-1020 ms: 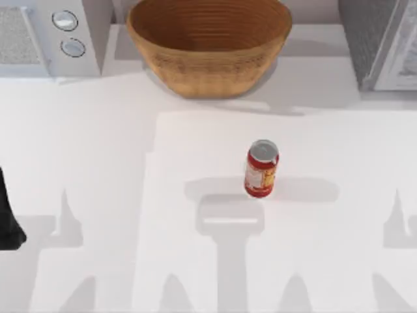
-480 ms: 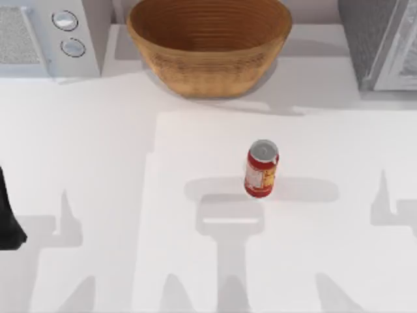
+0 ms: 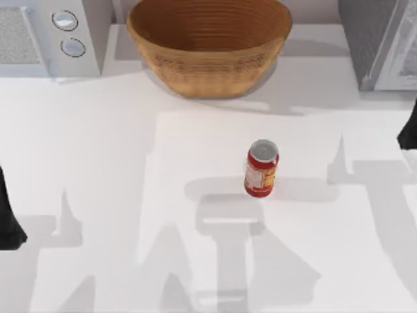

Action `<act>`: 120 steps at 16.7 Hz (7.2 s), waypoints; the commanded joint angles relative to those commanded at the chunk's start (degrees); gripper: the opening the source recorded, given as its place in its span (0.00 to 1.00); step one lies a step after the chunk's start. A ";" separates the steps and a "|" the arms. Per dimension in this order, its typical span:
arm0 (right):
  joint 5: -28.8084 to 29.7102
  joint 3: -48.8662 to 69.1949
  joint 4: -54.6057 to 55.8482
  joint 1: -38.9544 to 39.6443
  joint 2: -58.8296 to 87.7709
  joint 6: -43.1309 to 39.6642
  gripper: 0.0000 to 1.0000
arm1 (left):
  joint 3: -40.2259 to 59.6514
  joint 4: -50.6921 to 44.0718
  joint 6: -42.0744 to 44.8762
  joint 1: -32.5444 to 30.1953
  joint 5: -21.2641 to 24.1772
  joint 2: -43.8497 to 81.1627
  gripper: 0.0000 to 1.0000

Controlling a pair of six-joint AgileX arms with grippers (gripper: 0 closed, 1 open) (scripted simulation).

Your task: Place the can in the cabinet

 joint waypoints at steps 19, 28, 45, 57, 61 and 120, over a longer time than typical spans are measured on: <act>36.66 21.85 60.51 34.48 87.69 -0.31 1.00 | 0.00 0.00 0.00 0.00 0.00 0.00 1.00; 36.67 25.18 60.71 34.72 93.03 0.82 1.00 | 0.00 0.00 0.00 0.00 0.00 0.00 1.00; 28.83 30.55 55.02 26.55 90.72 -0.48 0.85 | 0.00 0.00 0.00 0.00 0.00 0.00 1.00; 28.83 30.55 55.02 26.55 90.72 -0.48 0.00 | 0.00 0.00 0.00 0.00 0.00 0.00 1.00; 28.83 30.55 55.02 26.55 90.72 -0.48 0.00 | 0.00 0.00 0.00 0.00 0.00 0.00 1.00; -15.83 -10.39 -32.82 -17.06 -37.63 -0.46 0.00 | 0.00 0.00 0.00 0.00 0.00 0.00 1.00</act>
